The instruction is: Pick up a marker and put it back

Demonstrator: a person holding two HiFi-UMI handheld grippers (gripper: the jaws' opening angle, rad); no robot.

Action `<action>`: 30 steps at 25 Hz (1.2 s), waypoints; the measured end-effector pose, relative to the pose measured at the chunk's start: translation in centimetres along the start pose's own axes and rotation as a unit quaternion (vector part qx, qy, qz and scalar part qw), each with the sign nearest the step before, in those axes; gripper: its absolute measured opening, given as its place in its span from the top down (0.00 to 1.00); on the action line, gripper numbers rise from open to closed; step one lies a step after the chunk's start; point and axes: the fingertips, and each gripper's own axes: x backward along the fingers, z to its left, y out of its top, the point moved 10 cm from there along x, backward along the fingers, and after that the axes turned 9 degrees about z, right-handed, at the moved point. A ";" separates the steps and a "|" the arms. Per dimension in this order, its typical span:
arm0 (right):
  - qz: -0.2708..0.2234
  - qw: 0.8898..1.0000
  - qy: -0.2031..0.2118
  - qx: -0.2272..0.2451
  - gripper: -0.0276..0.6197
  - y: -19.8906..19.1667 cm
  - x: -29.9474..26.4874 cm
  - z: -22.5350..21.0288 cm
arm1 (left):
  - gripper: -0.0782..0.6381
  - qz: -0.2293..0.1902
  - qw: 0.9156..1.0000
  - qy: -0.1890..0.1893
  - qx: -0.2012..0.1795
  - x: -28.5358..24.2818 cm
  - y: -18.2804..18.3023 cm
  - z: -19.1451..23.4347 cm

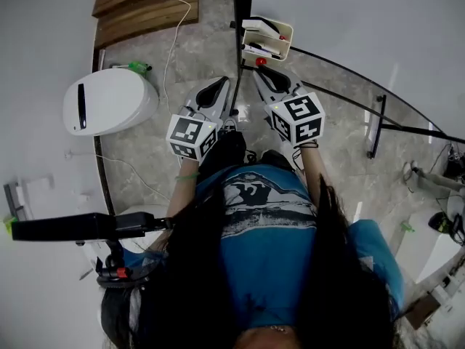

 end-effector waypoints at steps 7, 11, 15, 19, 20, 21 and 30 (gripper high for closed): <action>0.090 0.991 -0.033 0.098 0.71 2.6 -7.0 -0.7 | 0.89 0.006 1.000 -0.027 0.001 -1.6 0.7 5.5; 0.132 0.978 -0.073 0.144 0.70 2.6 -8.4 -1.4 | 0.89 0.006 0.999 -0.033 0.004 -1.4 0.2 5.9; 0.177 0.966 -0.095 0.165 0.70 2.2 -9.2 -2.7 | 0.89 0.007 0.999 -0.037 0.006 -2.2 0.5 6.4; 0.179 0.962 -0.113 0.172 0.70 1.9 -8.5 -2.7 | 0.89 0.006 0.999 -0.046 0.005 -2.4 0.5 6.1; 0.177 0.963 -0.112 0.169 0.71 1.9 -8.3 -2.7 | 0.89 0.007 0.999 -0.048 0.004 -2.5 0.6 6.0; 0.174 0.964 -0.111 0.165 0.72 2.0 -8.1 -2.7 | 0.89 0.006 0.999 -0.051 0.003 -2.5 0.6 5.9; 0.136 0.970 -0.127 0.159 0.80 2.5 -6.1 -2.1 | 0.89 0.012 0.998 -0.065 -0.003 -2.9 0.7 5.3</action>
